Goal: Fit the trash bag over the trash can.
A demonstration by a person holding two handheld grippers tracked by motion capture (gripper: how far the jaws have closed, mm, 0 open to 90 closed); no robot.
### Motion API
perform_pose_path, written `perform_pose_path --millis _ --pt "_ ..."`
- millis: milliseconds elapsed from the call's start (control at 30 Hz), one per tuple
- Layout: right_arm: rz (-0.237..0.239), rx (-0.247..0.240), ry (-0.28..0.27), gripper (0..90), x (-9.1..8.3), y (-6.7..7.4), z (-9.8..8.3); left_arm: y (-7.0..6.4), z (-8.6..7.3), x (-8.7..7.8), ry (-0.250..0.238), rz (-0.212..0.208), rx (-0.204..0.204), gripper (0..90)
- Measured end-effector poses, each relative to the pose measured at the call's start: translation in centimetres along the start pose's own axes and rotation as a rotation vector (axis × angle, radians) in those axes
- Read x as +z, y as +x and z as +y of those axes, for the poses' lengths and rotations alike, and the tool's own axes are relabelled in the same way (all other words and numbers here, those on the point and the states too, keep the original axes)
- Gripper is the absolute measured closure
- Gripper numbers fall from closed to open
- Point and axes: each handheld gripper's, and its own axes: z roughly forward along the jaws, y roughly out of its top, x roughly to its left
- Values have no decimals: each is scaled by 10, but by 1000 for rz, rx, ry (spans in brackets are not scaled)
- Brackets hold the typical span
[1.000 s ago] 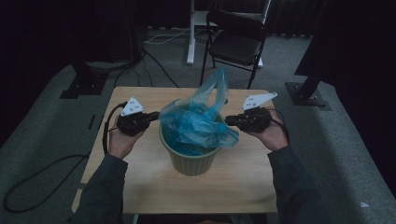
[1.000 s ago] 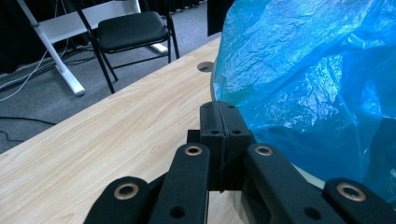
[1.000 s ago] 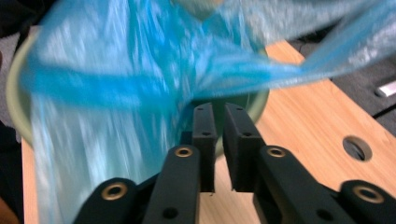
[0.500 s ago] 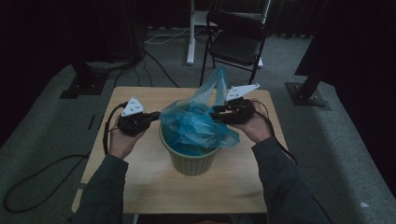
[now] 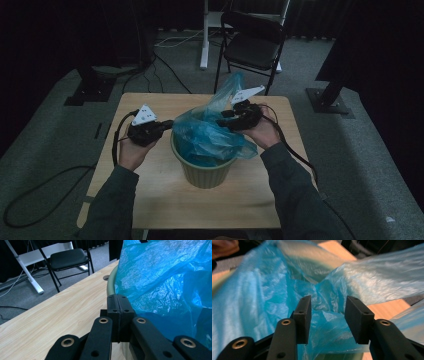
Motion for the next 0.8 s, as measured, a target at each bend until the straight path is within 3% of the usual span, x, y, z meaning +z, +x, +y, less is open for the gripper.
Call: perform_pose_path --millis 67,100,133,167,200,333,567,800 --pt "0 -16 53 669 7 1 -1 0 -1 0 -1 0 0 896" --pt "0 -16 53 669 7 1 -1 0 -1 0 0 0 1 896" --pt "-6 -21 63 743 8 1 -2 0 -1 -1 0 1 1 896" --pt "-26 -43 87 879 8 2 -4 1 -2 -1 0 5 0 897" --pt "-33 -52 90 899 7 3 -6 1 -2 -1 0 5 0 897" --pt "-60 -68 102 900 2 3 -9 3 -4 -4 -3 10 -6 896" --pt "-98 -27 68 900 -21 -9 -20 8 -8 -6 -4 29 -23 897" --pt "-149 1 67 900 -31 -18 -29 12 -10 -6 1 43 -42 897"
